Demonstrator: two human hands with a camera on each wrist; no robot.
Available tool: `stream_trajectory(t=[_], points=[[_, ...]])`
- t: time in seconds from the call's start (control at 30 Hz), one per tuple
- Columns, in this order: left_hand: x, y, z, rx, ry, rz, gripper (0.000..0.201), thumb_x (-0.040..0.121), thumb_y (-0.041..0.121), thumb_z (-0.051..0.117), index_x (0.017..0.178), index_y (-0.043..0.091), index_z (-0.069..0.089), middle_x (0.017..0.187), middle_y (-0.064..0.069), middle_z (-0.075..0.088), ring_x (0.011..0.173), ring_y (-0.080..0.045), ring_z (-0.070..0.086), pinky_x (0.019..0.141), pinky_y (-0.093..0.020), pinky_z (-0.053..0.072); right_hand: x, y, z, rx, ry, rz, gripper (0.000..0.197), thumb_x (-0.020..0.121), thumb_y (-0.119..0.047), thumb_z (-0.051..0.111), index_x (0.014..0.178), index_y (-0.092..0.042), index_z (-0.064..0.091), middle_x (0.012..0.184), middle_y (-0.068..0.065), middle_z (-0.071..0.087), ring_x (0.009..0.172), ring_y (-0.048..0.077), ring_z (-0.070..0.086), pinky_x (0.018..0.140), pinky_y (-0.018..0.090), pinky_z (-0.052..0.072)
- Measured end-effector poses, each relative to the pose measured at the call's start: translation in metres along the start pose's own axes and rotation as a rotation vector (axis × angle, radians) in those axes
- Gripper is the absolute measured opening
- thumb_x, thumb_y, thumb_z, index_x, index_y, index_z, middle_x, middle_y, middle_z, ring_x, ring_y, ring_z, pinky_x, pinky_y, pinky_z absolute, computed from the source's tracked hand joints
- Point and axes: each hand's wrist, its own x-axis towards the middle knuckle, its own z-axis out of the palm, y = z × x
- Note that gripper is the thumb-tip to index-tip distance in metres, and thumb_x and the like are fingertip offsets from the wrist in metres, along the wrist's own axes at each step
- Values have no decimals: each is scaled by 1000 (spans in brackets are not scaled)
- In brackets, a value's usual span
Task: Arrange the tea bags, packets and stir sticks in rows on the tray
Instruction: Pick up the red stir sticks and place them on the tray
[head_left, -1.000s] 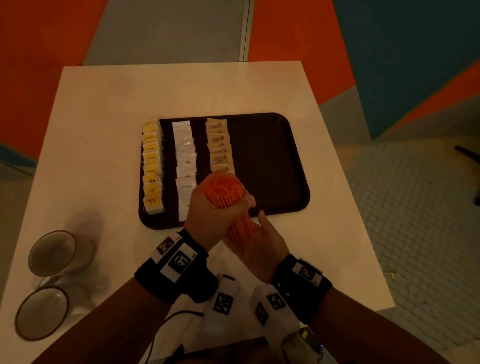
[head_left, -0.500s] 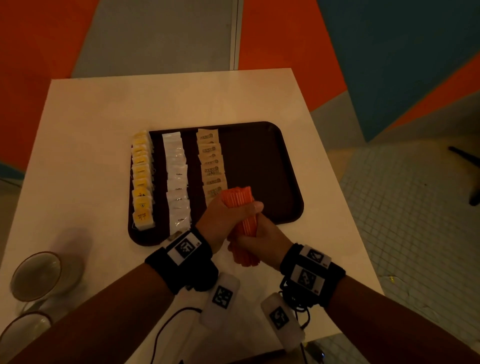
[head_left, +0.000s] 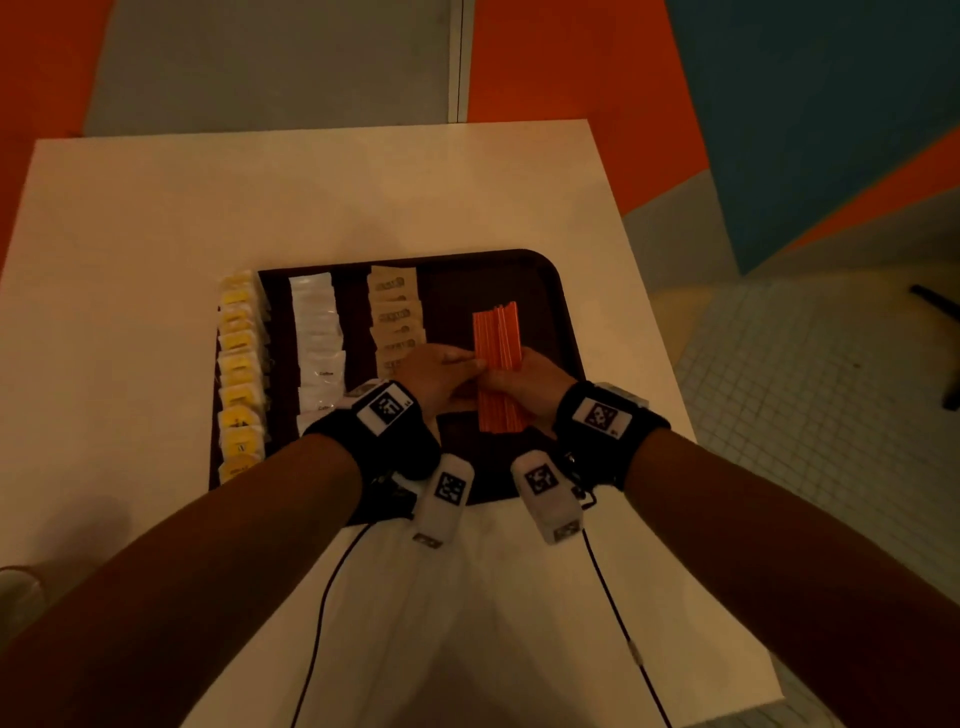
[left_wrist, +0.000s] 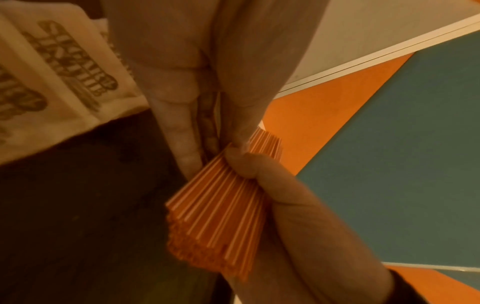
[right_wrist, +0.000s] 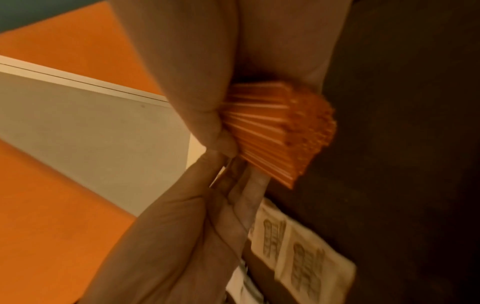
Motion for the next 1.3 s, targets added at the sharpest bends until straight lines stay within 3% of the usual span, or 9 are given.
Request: stream_trajectory(t=[0.1,0.2,0.33,0.47,0.53,0.67,0.8,1.03,1.3], points=[[18,6,-1,25,49,-37,28,91,7,51,115,-3,57,117,-20,61,98,-25,60,80,-35,52,19,0,-7,-42,15,76,32,86,-18,60,116,-11,53,121,22,57,111,35,56,101,51,43],[32,6,-2,29,108,-52,26,90,9,52,113,-1,58,117,-20,61,99,-25,61,75,-31,54,29,-4,-11,-73,71,105,33,83,-22,63,114,-14,55,118,18,60,107,32,59,99,49,45],[45,4,-3,98,180,-20,21,89,9,55,105,-1,62,112,-21,64,87,-21,63,74,-29,55,31,-11,-14,-232,173,63,31,88,-26,58,110,-5,57,112,16,62,101,31,60,83,34,48],[51,5,-1,220,213,23,19,87,8,58,100,-3,64,103,-18,65,75,-14,62,59,-17,55,29,-11,-21,-349,219,23,39,89,-28,56,109,5,56,110,20,63,99,33,62,77,34,48],[53,5,-2,270,216,25,18,86,8,58,100,-2,64,103,-16,66,82,-18,63,65,-21,56,30,-9,-25,-404,254,16,38,90,-25,55,110,7,56,110,20,63,99,34,61,76,33,48],[54,8,-5,392,195,42,16,85,10,61,98,1,64,103,-16,68,88,-25,67,81,-40,57,34,-6,-33,-485,324,-7,33,89,-24,55,110,2,56,109,18,63,96,32,62,80,38,51],[53,9,-5,481,221,101,21,83,9,63,103,3,62,100,-17,68,86,-29,68,81,-46,56,35,-2,-38,-545,360,-85,27,86,-16,58,99,7,62,99,21,67,88,33,64,72,35,53],[50,6,-7,682,246,179,20,86,7,57,104,-1,63,100,-20,67,86,-32,66,79,-44,56,28,-4,-46,-569,406,-58,34,86,-12,55,117,2,52,114,20,60,102,35,59,85,42,49],[45,-2,-7,868,253,295,20,88,8,53,103,1,64,102,-16,66,84,-27,63,79,-39,54,6,10,-58,-656,367,-60,30,89,-6,49,119,-6,55,119,17,58,106,30,58,91,36,48]])
